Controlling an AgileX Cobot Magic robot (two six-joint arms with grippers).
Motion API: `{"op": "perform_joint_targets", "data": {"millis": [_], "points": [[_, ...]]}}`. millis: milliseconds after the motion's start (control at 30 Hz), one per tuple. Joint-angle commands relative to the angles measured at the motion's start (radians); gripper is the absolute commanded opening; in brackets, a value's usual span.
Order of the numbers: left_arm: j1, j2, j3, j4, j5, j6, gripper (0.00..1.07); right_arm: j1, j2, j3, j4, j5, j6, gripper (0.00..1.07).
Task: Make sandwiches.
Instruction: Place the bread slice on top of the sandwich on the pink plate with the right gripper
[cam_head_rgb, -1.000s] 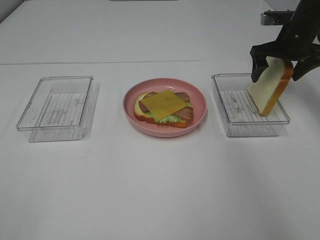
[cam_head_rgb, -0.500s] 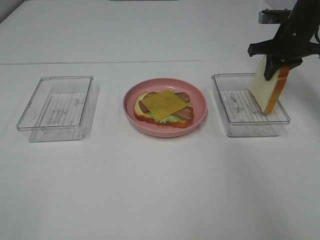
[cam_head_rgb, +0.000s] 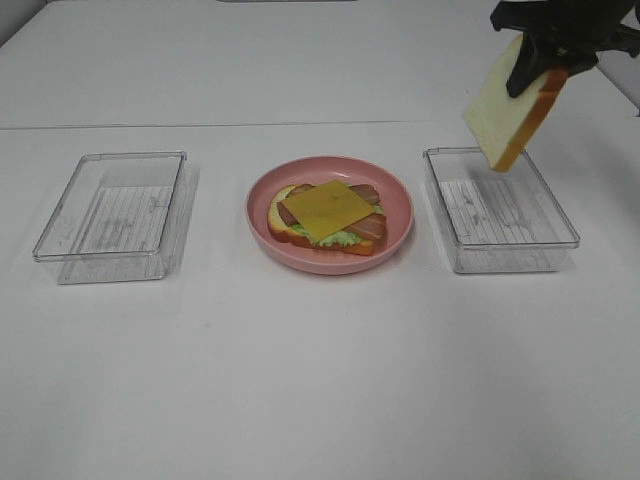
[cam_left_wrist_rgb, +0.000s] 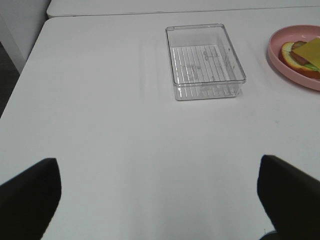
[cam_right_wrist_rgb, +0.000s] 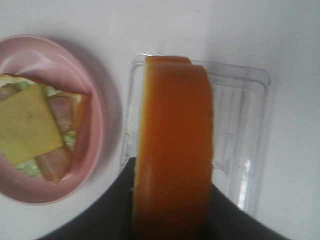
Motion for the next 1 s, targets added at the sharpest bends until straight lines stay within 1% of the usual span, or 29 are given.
{"op": "perform_joint_targets", "data": {"millis": [33, 67, 100, 167, 200, 233, 267, 300, 333, 400, 433, 500, 533, 600, 700, 767, 967, 1000], "points": [[0.002, -0.019, 0.003, -0.007, -0.004, -0.004, 1.00, 0.046, -0.020, -0.006, 0.054, 0.001, -0.028, 0.00], [0.002, -0.019, 0.003, -0.007, -0.004, -0.004, 1.00, 0.046, -0.020, -0.006, 0.054, 0.001, -0.028, 0.00], [0.002, -0.019, 0.003, -0.007, -0.004, -0.004, 1.00, 0.084, -0.020, -0.006, 0.060, 0.001, -0.028, 0.00], [0.002, -0.019, 0.003, -0.007, -0.004, -0.004, 1.00, 0.101, -0.020, -0.006, 0.060, 0.000, -0.028, 0.00], [0.002, -0.019, 0.003, -0.007, -0.004, -0.004, 1.00, 0.145, -0.019, -0.006, 0.060, -0.007, -0.028, 0.00], [0.002, -0.019, 0.003, -0.007, -0.004, -0.004, 1.00, 0.165, -0.018, -0.006, 0.060, -0.013, -0.028, 0.00], [0.002, -0.019, 0.003, -0.007, -0.004, -0.004, 1.00, 0.165, -0.018, -0.006, 0.060, -0.013, -0.028, 0.00], [0.002, -0.019, 0.003, -0.007, -0.004, -0.004, 1.00, 0.202, -0.019, -0.004, 0.060, -0.032, -0.028, 0.00], [0.002, -0.019, 0.003, -0.007, -0.004, -0.004, 1.00, 0.202, -0.019, -0.004, 0.060, -0.032, -0.028, 0.00], [0.002, -0.019, 0.003, -0.007, -0.004, -0.004, 1.00, 0.251, -0.017, -0.004, 0.067, -0.064, -0.021, 0.00], [0.002, -0.019, 0.003, -0.007, -0.004, -0.004, 1.00, 0.251, -0.017, -0.004, 0.067, -0.064, -0.021, 0.00], [0.002, -0.019, 0.003, -0.007, -0.004, -0.004, 1.00, 0.291, -0.013, -0.001, 0.101, -0.094, -0.021, 0.00], [0.002, -0.019, 0.003, -0.007, -0.004, -0.004, 1.00, 0.291, -0.013, -0.001, 0.101, -0.094, -0.021, 0.00], [0.002, -0.019, 0.003, -0.007, -0.004, -0.004, 1.00, 0.335, 0.010, -0.001, 0.157, -0.116, -0.021, 0.00], [0.002, -0.019, 0.003, -0.007, -0.004, -0.004, 1.00, 0.346, 0.018, -0.001, 0.167, -0.118, -0.021, 0.00], [0.002, -0.019, 0.003, -0.007, -0.004, -0.004, 1.00, 0.383, 0.053, -0.001, 0.189, -0.135, -0.025, 0.00], [0.002, -0.019, 0.003, -0.007, -0.004, -0.004, 1.00, 0.394, 0.097, -0.001, 0.204, -0.139, -0.024, 0.00], [0.002, -0.019, 0.003, -0.007, -0.004, -0.004, 1.00, 0.394, 0.116, -0.001, 0.227, -0.139, -0.024, 0.00]]}}
